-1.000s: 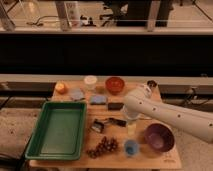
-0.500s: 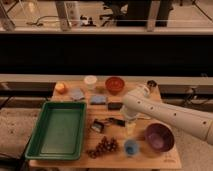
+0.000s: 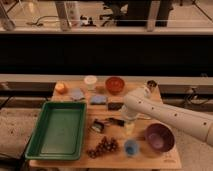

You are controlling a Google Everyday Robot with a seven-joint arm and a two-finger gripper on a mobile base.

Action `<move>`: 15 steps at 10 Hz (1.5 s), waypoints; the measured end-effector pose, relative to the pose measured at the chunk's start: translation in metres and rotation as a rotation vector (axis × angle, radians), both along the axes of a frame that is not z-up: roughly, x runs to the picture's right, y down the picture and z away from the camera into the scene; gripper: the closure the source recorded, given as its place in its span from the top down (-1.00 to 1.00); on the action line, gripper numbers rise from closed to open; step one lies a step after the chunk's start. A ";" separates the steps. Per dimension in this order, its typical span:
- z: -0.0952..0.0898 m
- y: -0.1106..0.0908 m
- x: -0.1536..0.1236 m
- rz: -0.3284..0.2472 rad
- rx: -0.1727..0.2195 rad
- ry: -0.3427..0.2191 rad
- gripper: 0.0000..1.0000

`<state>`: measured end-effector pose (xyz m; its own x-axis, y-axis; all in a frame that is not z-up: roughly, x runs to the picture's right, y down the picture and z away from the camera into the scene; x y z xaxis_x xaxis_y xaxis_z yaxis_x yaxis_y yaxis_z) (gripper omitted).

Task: Wipe red bowl with brush

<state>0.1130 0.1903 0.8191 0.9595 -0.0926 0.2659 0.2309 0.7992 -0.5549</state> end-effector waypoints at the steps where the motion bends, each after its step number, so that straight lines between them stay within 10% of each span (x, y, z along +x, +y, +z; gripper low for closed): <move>1: 0.000 0.001 0.002 0.022 0.000 -0.025 0.60; 10: 0.010 0.016 -0.010 -0.067 0.015 -0.003 0.60; 15: 0.020 0.018 -0.007 -0.063 0.035 0.011 -0.18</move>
<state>0.1059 0.2088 0.8388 0.9543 -0.1618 0.2512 0.2754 0.8026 -0.5292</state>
